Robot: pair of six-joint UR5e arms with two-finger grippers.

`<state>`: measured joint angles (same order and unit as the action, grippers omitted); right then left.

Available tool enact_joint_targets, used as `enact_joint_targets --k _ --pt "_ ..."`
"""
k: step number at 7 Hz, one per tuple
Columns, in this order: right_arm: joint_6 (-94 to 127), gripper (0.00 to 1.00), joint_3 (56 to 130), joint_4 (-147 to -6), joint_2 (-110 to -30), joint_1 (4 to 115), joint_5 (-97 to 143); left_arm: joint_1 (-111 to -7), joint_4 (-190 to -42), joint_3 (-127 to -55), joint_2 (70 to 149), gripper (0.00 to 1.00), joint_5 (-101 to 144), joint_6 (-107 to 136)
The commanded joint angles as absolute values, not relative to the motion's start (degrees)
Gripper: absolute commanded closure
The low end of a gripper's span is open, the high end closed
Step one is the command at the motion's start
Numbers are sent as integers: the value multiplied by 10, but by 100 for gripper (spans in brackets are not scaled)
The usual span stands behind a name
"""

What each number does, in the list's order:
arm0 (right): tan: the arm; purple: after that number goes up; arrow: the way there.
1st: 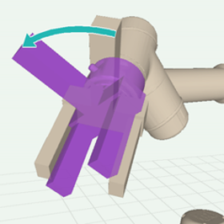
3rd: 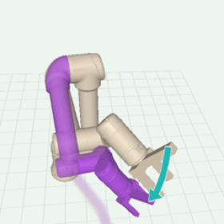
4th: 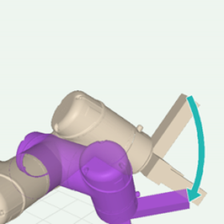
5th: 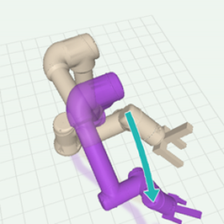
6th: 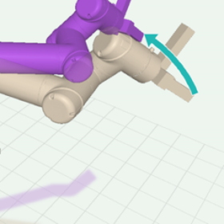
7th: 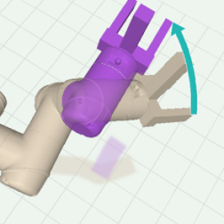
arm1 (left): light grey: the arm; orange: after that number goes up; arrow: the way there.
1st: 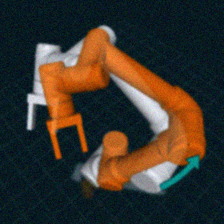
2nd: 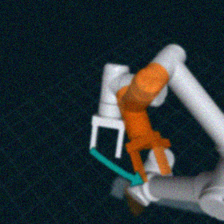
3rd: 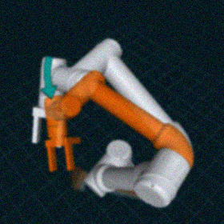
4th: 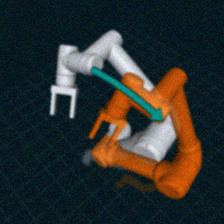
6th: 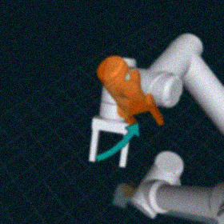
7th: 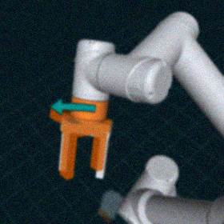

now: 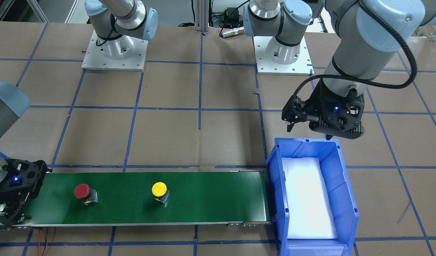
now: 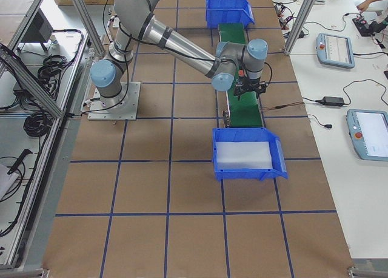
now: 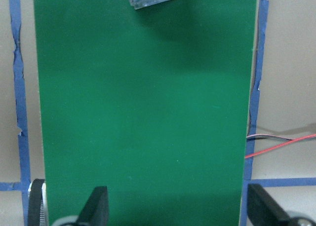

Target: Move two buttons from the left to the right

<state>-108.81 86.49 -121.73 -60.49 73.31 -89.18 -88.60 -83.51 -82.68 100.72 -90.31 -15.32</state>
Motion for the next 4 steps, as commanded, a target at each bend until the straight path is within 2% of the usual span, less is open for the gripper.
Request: enact_joint_targets --k 1,4 --pt "-1088 2 866 -1223 -605 734 -892 -891 -824 -831 1002 0 -908 -160" --pt "-1087 3 866 -1230 -605 733 -892 -892 -778 -860 994 0 -912 -157"
